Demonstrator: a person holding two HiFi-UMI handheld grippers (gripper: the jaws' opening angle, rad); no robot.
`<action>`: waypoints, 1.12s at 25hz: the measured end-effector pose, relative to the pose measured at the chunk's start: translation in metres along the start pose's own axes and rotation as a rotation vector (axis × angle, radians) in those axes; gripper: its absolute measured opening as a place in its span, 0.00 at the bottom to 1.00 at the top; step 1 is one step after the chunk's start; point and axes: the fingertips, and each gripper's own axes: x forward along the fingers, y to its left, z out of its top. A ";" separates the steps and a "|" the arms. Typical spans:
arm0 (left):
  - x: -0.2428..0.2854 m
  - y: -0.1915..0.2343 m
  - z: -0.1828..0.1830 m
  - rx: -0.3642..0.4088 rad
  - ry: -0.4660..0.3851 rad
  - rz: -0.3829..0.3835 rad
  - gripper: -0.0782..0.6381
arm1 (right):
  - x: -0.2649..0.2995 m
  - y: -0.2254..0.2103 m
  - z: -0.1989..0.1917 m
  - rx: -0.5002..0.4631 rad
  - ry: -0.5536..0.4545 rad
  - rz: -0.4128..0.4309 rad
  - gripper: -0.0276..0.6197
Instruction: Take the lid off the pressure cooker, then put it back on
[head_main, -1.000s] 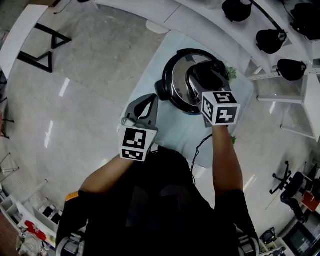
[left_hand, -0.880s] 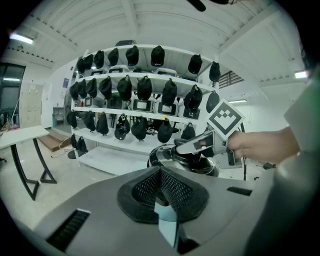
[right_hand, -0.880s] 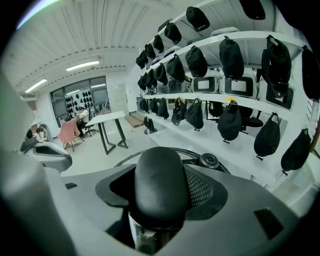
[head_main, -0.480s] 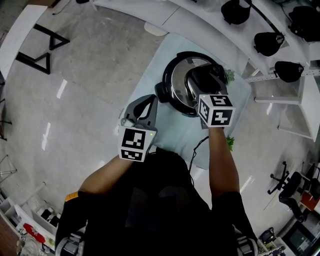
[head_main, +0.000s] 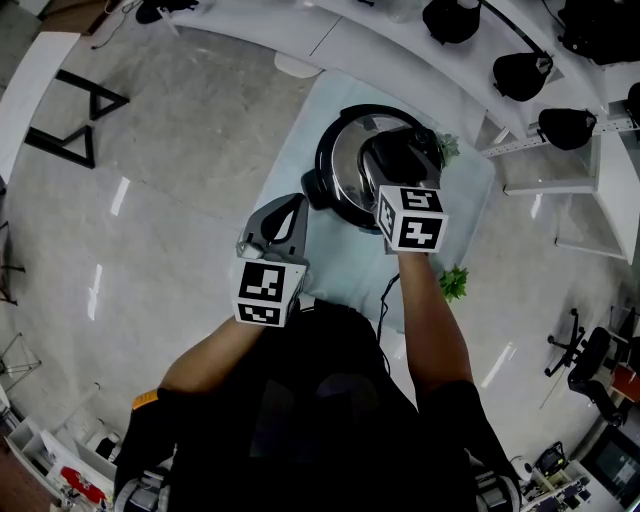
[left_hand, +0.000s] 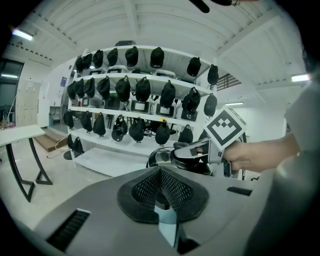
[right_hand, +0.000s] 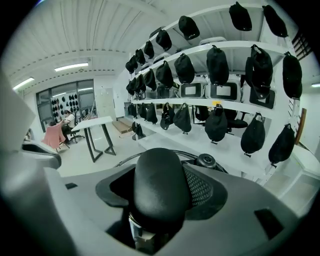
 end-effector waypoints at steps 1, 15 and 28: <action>0.000 -0.002 0.001 0.002 -0.002 -0.008 0.12 | -0.001 0.001 0.000 -0.010 -0.010 0.014 0.49; -0.004 -0.018 0.009 0.027 -0.018 -0.063 0.12 | -0.001 -0.005 -0.003 0.075 0.013 -0.050 0.49; -0.014 -0.024 0.024 0.048 -0.052 -0.130 0.12 | -0.050 -0.005 -0.012 0.120 -0.046 -0.107 0.52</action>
